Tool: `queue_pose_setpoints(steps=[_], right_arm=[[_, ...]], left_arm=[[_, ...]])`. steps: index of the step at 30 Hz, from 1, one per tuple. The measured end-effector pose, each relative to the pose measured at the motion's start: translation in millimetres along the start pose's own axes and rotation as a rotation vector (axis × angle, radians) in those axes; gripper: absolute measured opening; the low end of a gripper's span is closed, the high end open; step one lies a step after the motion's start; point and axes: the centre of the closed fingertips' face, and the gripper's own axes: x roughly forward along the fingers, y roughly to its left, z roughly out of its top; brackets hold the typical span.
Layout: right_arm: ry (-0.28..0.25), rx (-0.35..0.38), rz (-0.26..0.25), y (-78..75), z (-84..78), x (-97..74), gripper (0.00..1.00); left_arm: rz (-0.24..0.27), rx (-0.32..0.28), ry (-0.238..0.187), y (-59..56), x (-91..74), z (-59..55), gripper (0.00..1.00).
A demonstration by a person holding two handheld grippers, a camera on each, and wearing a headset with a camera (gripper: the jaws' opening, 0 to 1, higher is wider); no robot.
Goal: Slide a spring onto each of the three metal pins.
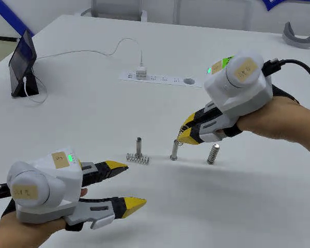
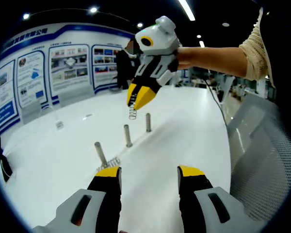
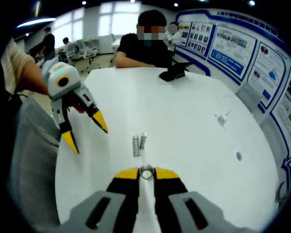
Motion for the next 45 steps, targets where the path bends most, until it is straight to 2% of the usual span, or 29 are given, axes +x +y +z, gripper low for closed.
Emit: queue_pose_setpoints(steps=[12, 22, 36, 45], right_arm=[[0.001, 0.034, -0.011, -10.4, -3.4, 12.4, 0.12], [0.015, 0.057, -0.002, -13.2, -9.3, 20.5, 0.12], [0.04, 0.076, 0.014, -9.7, -16.0, 29.8, 0.12], [0.064, 0.091, 0.022, -7.5, -27.0, 39.6, 0.12]], left_arm=[[0.013, -0.006, 0.002, 4.3, -2.6, -2.7, 0.47], [0.022, -0.013, 0.004, 6.3, -5.7, -4.7, 0.47], [0.023, -0.017, 0.004, 7.0, -8.6, -6.9, 0.46], [0.021, -0.019, 0.006, 6.5, -8.3, -7.5, 0.46]])
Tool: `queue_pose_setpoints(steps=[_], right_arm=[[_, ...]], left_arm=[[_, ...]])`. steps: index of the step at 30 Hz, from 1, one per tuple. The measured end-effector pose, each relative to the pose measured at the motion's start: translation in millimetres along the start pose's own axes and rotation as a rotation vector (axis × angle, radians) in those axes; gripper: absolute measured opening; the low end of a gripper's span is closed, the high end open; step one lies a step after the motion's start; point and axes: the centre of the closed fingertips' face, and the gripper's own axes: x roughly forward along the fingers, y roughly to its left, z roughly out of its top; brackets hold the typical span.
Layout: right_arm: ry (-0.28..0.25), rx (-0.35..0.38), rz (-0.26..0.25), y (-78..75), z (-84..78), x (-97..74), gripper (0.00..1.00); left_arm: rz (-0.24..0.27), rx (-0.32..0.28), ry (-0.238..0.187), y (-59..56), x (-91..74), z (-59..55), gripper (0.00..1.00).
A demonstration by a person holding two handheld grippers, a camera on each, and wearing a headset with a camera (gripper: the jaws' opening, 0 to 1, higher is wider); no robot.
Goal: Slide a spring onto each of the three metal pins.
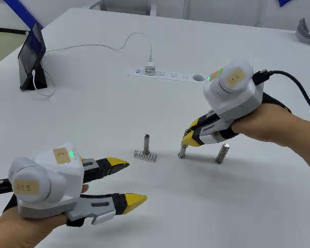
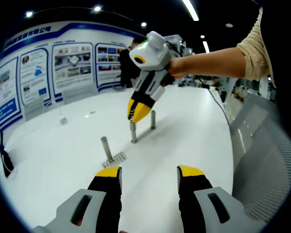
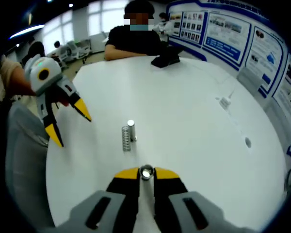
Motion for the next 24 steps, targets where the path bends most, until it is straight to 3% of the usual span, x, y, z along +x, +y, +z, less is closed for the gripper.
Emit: queue_pose_setpoints(steps=[24], right_arm=[[0.035, 0.039, 0.001, -1.2, -17.2, 21.3, 0.12]], left_arm=[[0.005, -0.003, 0.006, 2.5, 0.1, -1.2, 0.46]])
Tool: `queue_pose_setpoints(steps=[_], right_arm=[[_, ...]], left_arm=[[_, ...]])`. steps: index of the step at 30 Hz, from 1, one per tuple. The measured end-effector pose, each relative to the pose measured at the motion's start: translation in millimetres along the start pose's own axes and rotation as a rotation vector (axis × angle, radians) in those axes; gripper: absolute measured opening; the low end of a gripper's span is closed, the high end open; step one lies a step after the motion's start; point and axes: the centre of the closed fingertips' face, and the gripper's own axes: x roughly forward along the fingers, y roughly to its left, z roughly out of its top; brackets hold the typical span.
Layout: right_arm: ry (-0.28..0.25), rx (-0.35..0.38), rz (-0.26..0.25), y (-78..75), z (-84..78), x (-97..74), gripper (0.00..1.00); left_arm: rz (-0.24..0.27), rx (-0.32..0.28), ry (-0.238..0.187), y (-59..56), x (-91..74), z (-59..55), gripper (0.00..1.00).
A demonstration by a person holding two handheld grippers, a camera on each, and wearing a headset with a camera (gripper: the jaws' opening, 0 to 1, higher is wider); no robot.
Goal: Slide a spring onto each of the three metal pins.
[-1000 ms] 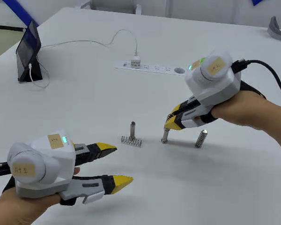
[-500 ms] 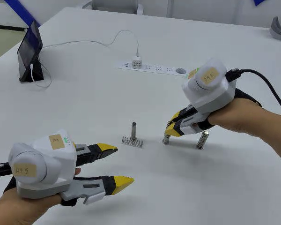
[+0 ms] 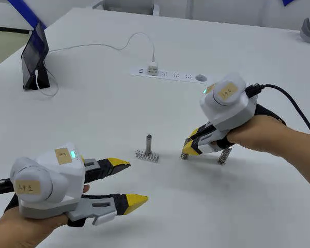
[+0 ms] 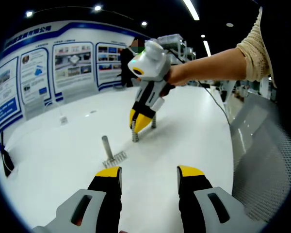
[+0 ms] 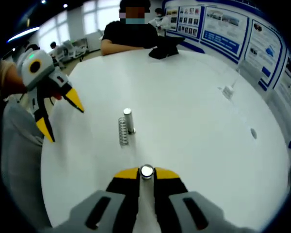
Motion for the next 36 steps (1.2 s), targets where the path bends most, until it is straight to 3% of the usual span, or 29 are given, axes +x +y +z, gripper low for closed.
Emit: queue_pose_setpoints(steps=[13, 22, 36], right_arm=[[0.006, 0.009, 0.004, -0.6, -3.6, 5.1, 0.14], [-0.003, 0.006, -0.009, -1.6, -5.4, -1.5, 0.18], [-0.003, -0.01, -0.018, 15.4, -12.8, -13.6, 0.19]], left_arm=[[0.009, -0.002, -0.002, 2.7, -0.4, -0.8, 0.46], [0.013, 0.001, -0.003, 2.3, -0.8, -0.1, 0.46], [0.028, 0.002, -0.003, 7.7, -3.6, -0.1, 0.46]])
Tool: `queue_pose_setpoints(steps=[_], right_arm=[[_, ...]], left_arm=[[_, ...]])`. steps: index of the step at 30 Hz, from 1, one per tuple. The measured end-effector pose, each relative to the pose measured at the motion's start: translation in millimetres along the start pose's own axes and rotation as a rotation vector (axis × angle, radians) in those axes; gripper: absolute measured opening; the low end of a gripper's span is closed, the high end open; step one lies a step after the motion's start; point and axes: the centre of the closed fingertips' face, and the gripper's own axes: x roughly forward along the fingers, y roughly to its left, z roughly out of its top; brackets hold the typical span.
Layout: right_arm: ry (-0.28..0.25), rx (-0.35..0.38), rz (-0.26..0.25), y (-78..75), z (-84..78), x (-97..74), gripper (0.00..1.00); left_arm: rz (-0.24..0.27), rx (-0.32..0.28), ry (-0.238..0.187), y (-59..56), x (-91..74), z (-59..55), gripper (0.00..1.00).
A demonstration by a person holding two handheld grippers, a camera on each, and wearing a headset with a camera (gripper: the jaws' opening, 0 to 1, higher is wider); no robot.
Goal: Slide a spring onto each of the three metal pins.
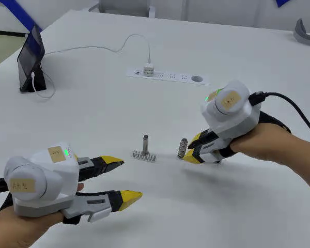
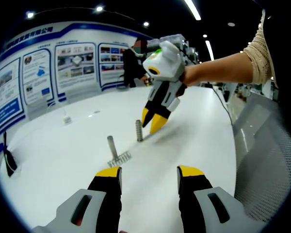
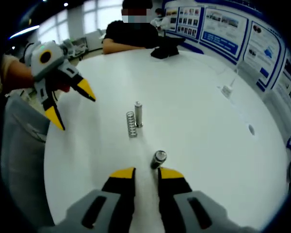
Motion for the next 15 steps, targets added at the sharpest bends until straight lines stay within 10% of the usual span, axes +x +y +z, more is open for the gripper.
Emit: queue_pose_setpoints(steps=[15], right_arm=[[-0.031, -0.028, 0.036, 28.7, 17.0, 4.6, 0.19]], left_arm=[[0.007, -0.001, 0.0, 3.2, -1.5, 0.2, 0.46]])
